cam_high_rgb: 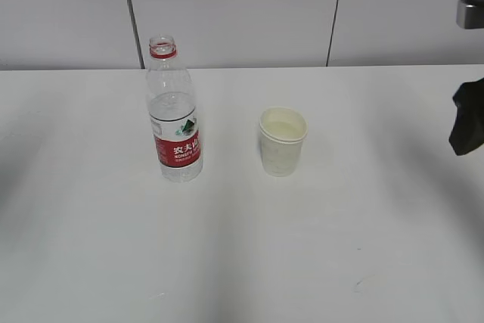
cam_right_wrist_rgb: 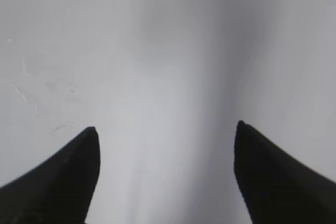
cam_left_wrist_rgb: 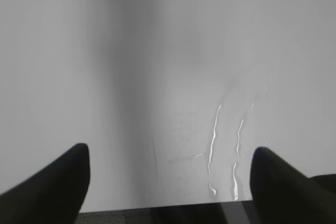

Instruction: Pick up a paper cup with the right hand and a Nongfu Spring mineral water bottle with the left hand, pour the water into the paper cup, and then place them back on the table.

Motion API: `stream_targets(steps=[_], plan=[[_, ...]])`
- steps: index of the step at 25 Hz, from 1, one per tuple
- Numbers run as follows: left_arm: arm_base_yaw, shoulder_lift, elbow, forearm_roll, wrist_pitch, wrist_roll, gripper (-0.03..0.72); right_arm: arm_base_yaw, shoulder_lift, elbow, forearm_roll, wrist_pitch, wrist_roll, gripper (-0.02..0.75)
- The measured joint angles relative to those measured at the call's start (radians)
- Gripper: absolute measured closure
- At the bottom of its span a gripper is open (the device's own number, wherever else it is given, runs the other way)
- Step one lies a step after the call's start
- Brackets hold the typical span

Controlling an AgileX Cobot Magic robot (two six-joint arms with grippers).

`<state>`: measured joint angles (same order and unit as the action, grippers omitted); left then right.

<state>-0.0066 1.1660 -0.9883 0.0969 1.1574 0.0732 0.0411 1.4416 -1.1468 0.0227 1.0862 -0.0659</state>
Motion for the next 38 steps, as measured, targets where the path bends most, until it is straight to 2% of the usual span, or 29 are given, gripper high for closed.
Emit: stream_targets(steps=[6, 13, 23, 30, 38], plan=[[0.000, -0.200, 0.163, -0.001, 0.005, 0.000, 0.120, 0.000, -0.208, 0.150, 0.000, -0.006, -0.004, 0.150], [0.000, -0.454, 0.274, -0.022, 0.010, -0.009, 0.123, 0.000, -0.457, 0.310, 0.000, -0.006, -0.004, 0.150], [0.000, -0.758, 0.373, -0.070, -0.005, -0.019, 0.123, 0.000, -0.751, 0.489, 0.004, -0.005, -0.005, 0.150], [0.000, -0.888, 0.444, -0.079, -0.026, -0.019, 0.139, 0.000, -0.896, 0.573, 0.004, 0.000, -0.005, 0.150], [0.000, -0.978, 0.466, -0.097, -0.055, -0.019, 0.143, 0.000, -1.024, 0.635, 0.006, 0.013, -0.005, 0.150]])
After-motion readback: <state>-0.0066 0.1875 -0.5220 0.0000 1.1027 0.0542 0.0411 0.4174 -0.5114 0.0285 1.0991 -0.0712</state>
